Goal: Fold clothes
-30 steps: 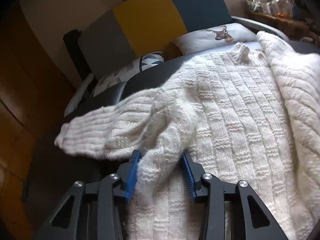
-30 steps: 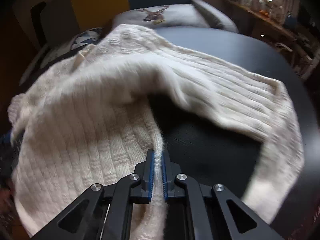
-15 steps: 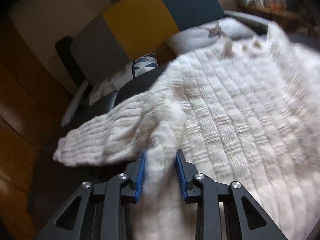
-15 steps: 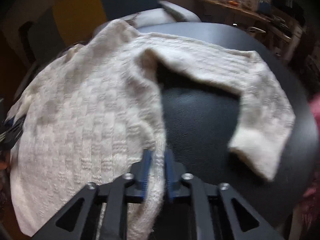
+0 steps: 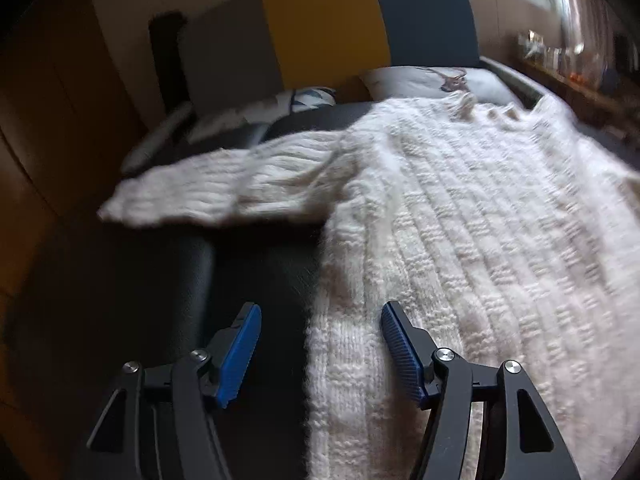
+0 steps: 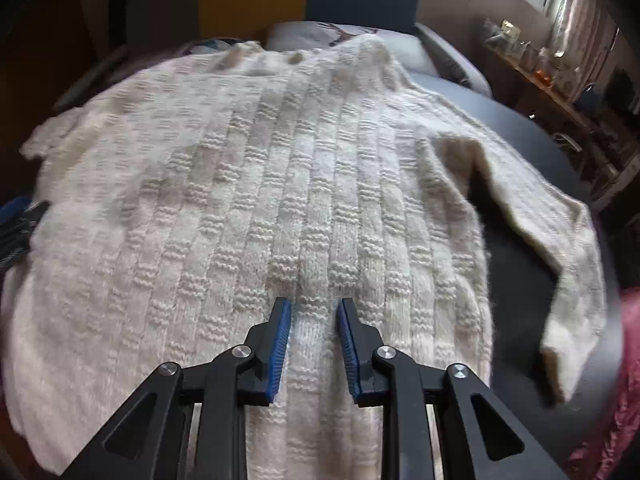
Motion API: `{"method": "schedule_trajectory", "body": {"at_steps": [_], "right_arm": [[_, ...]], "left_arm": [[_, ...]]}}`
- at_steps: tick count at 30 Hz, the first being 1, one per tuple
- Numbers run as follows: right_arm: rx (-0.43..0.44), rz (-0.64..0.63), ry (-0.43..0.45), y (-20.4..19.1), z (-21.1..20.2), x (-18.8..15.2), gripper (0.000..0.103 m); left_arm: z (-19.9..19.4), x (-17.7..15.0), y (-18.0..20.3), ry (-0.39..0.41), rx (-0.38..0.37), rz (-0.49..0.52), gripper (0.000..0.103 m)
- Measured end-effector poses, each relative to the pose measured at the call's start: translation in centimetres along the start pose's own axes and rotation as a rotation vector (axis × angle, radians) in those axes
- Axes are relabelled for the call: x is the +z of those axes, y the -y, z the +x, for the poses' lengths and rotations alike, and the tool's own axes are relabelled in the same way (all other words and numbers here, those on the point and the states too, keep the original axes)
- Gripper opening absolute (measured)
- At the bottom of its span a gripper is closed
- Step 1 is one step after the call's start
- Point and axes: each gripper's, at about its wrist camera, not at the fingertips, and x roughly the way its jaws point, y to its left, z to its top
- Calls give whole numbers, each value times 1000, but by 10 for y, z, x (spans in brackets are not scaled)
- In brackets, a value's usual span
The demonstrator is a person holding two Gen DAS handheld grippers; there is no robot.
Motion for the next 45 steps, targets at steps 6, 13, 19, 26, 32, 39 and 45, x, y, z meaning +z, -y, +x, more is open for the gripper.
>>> {"method": "schedule_trajectory", "body": {"at_steps": [6,13,19,26,32,39,45], "right_arm": [[55,28,-40,13,6,6,24],[-4,-31,-61,3,9,11,25],[18,-14,-76,9,10,13,25],[9,-11,-107,12,17,22,26],[-6,-8,-110,12,19,26,26],[-9,-6,-114,9,16,25,25],[-19,-2,-106,6,14,22,26]], "left_arm": [[-2,56,-61,86,19,-202,93],[71,121,-137,-7,220,-298,103],[125,125,-161,-118,273,-258,103],[120,113,-139,-59,206,-179,50],[107,109,-114,-18,240,-50,13],[97,93,-187,-28,302,-239,12],[105,71,-222,-68,404,-289,12]]}}
